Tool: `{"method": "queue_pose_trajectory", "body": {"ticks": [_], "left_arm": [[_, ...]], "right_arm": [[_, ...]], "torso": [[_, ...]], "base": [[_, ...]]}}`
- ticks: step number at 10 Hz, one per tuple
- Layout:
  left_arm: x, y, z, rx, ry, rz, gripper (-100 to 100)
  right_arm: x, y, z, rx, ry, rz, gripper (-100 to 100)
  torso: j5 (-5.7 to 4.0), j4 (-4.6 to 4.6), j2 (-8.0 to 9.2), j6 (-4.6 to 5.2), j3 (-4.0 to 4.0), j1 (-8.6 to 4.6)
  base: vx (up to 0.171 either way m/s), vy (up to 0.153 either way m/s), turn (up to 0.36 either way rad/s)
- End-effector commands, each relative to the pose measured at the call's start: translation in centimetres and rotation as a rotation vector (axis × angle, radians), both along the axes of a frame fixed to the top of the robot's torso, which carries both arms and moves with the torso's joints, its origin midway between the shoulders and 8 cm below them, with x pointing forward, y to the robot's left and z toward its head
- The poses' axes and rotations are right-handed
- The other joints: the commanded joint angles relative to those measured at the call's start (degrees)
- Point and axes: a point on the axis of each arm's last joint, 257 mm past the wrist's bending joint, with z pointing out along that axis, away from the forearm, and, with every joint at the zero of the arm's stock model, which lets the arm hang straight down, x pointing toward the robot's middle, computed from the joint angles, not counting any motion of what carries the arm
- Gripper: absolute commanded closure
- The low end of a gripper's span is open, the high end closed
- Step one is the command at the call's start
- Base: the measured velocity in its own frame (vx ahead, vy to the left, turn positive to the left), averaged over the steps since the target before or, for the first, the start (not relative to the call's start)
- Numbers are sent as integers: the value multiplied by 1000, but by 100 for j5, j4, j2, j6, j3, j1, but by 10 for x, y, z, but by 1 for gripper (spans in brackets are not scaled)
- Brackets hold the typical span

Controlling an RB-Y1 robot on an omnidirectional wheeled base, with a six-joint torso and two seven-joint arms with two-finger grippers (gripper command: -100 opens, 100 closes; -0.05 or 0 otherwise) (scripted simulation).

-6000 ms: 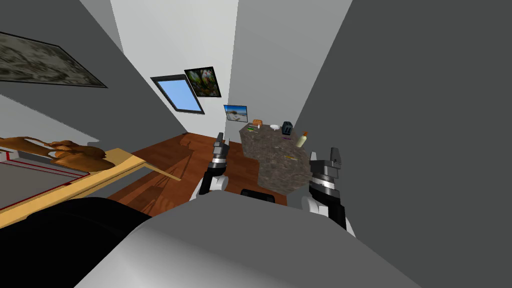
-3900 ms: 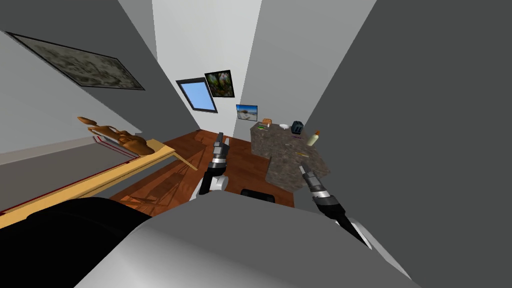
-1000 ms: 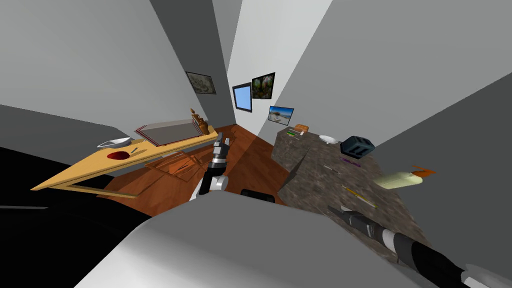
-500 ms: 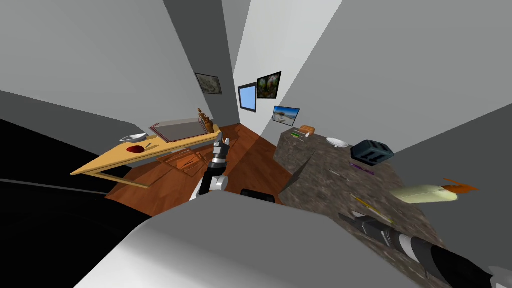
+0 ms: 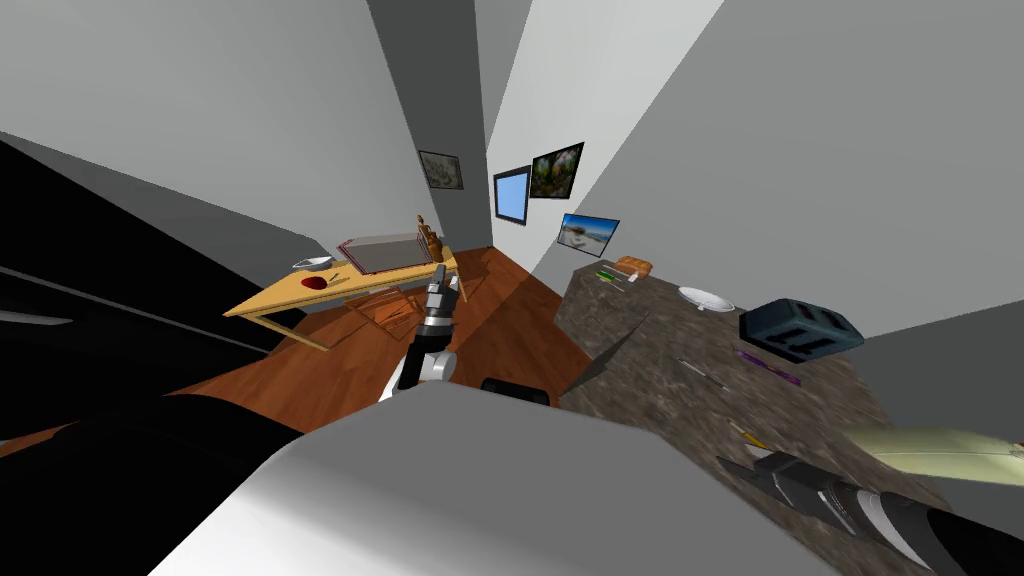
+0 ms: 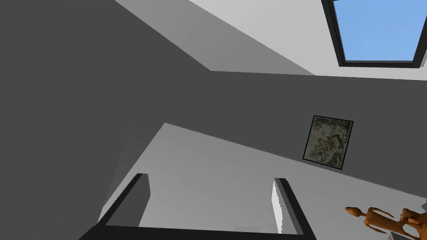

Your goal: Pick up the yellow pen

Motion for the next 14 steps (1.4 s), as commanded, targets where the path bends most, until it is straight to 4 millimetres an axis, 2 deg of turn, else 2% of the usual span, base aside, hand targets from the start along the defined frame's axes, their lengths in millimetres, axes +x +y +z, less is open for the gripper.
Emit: {"method": "queue_pose_trajectory", "body": {"ticks": [1,2,6,7,10,11,12,13,14], "left_arm": [[0,0,0,0,0,0,0],[0,0,0,0,0,0,0],[0,0,0,0,0,0,0],[0,0,0,0,0,0,0],[0,0,0,0,0,0,0],[0,0,0,0,0,0,0],[0,0,0,0,0,0,0],[0,0,0,0,0,0,0],[0,0,0,0,0,0,0]], "right_arm": [[-17,-18,4,-53,75,45,-100],[-17,-18,4,-55,75,48,-100],[-65,-36,4,-106,228,110,-100],[-65,-36,4,-106,228,110,-100],[-106,-32,-3,-93,320,126,-100],[-97,-32,-2,-98,300,123,-100],[-99,-32,-2,-97,303,124,0],[-102,-27,-7,-90,304,79,-100],[-104,-25,-9,-87,304,56,-100]], "torso": [[0,0,0,0,0,0],[-3,0,1,3,0,-8],[-4,0,0,3,0,-13],[-7,0,-1,6,0,-20],[-3,5,17,8,10,2],[-5,4,12,7,8,-15],[-4,3,9,11,6,4],[2,3,8,10,5,27],[5,6,27,1,15,35]], "base": [[18,-116,262],[5,-84,66],[15,-117,207],[-6,-117,34],[-19,-109,131],[0,-80,47],[-1,-13,-5],[-83,-6,322],[-143,-52,352]]}}
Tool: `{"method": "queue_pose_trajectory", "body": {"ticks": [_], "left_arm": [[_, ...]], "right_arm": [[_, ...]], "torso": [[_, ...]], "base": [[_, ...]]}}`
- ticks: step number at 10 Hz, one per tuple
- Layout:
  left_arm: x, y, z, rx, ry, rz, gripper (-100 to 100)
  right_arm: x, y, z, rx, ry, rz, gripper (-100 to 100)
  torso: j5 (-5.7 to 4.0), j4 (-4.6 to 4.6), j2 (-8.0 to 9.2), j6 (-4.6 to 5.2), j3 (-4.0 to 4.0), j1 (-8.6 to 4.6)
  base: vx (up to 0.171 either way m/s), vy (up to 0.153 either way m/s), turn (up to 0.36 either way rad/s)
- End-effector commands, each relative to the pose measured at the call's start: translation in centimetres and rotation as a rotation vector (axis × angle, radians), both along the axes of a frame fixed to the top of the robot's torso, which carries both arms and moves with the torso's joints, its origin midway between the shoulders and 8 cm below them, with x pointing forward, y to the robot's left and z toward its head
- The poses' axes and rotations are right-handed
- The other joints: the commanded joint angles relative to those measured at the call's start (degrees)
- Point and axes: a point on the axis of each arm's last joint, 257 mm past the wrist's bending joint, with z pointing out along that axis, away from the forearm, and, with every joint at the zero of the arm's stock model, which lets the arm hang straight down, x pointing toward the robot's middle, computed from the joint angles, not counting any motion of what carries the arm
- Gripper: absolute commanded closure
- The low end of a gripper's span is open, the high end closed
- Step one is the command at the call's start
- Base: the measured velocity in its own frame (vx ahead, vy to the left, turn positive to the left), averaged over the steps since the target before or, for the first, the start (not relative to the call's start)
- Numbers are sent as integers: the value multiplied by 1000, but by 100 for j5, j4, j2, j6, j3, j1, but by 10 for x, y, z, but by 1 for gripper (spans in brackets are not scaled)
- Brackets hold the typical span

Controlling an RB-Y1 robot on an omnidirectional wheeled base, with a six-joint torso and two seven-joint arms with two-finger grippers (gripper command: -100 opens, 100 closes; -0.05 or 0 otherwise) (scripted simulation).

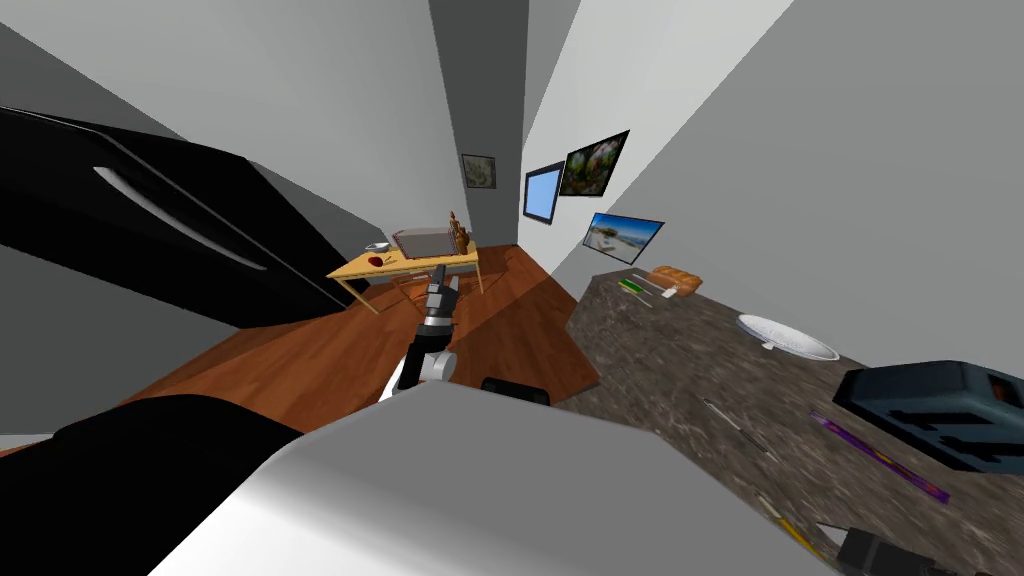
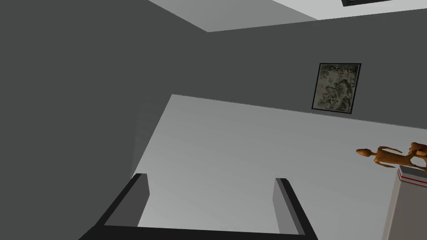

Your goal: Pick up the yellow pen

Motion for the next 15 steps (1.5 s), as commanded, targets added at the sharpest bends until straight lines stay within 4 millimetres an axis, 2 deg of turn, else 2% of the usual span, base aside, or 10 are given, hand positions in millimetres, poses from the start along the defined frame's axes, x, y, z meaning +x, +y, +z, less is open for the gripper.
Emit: {"method": "queue_pose_trajectory", "body": {"ticks": [1,7,8,9,13,14,15], "left_arm": [[0,0,0,0,0,0,0],[0,0,0,0,0,0,0],[0,0,0,0,0,0,0],[0,0,0,0,0,0,0],[0,0,0,0,0,0,0],[0,0,0,0,0,0,0],[0,0,0,0,0,0,0]], "right_arm": [[-3,4,-4,-2,-1,-44,-100],[-16,18,-17,-4,-1,-185,-100],[-14,16,-16,-3,-1,-167,-100],[-14,16,-16,-5,-2,-172,100],[-15,16,-16,-4,-1,-171,100],[-15,16,-16,-4,-1,-172,0],[-11,13,-13,-4,-1,-138,100]], "torso": [[0,0,0,0,0,0],[0,2,1,4,2,4],[0,3,6,5,4,4],[0,0,-12,11,-4,4],[-3,-8,-43,9,-23,-1],[-3,-8,-43,9,-24,-1],[-3,-8,-44,9,-24,-1]], "base": [[-149,-62,220],[-135,-30,240],[-62,-8,46],[-10,-1,-11],[-1,0,0],[0,0,0],[82,9,-321]]}}
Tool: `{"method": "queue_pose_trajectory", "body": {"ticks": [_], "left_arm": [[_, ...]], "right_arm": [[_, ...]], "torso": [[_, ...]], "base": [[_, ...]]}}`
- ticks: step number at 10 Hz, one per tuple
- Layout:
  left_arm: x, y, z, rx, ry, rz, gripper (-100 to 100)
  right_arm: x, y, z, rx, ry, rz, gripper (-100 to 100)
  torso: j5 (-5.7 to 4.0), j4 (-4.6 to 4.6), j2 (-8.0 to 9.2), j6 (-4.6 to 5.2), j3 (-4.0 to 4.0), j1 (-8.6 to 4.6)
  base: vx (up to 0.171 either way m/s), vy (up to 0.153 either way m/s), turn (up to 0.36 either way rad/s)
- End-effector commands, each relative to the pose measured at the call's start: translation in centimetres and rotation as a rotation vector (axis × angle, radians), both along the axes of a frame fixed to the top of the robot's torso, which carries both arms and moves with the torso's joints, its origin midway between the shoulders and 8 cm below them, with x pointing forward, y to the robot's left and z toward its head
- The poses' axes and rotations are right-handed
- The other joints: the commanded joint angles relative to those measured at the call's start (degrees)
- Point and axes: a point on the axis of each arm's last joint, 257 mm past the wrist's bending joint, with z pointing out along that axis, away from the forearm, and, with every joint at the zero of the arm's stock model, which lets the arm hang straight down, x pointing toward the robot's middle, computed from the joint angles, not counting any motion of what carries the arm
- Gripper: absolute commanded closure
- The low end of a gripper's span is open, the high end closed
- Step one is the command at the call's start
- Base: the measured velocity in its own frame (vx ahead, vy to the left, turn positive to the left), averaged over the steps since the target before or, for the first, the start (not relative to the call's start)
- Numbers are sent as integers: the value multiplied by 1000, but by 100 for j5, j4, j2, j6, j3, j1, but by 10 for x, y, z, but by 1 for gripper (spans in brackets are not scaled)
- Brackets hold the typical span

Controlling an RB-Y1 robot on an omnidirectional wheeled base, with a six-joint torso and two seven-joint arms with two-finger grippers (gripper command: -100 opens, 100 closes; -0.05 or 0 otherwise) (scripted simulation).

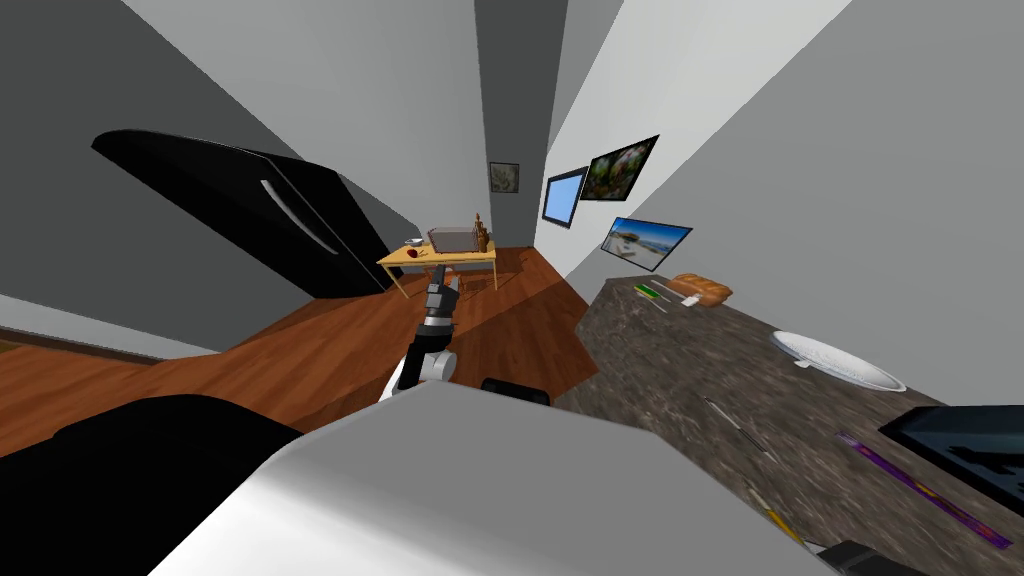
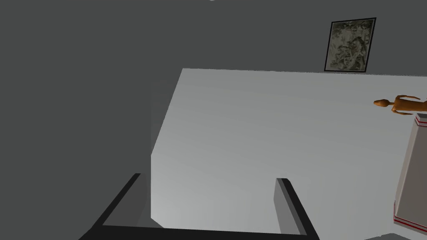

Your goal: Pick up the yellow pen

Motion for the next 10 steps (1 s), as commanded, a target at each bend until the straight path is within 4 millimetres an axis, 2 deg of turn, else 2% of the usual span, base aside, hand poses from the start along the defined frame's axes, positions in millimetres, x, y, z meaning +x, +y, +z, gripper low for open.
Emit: {"method": "queue_pose_trajectory", "body": {"ticks": [1,4,8,9,10], "left_arm": [[0,0,0,0,0,0,0],[0,0,0,0,0,0,0],[0,0,0,0,0,0,0],[0,0,0,0,0,0,0],[0,0,0,0,0,0,0]], "right_arm": [[2,-4,3,2,3,39,100],[8,-11,10,3,4,109,100],[15,-20,20,3,6,200,100],[13,-19,19,2,6,182,100],[13,-19,19,3,7,187,0]], "torso": [[0,0,0,0,0,0],[2,-10,-49,-21,-29,9],[1,-6,-26,-16,-16,6],[2,-6,-27,-19,-17,10],[-1,-3,-13,-26,-9,2]], "base": [[170,43,-404],[161,31,-221],[114,35,-229],[48,25,-43],[8,5,8]]}}
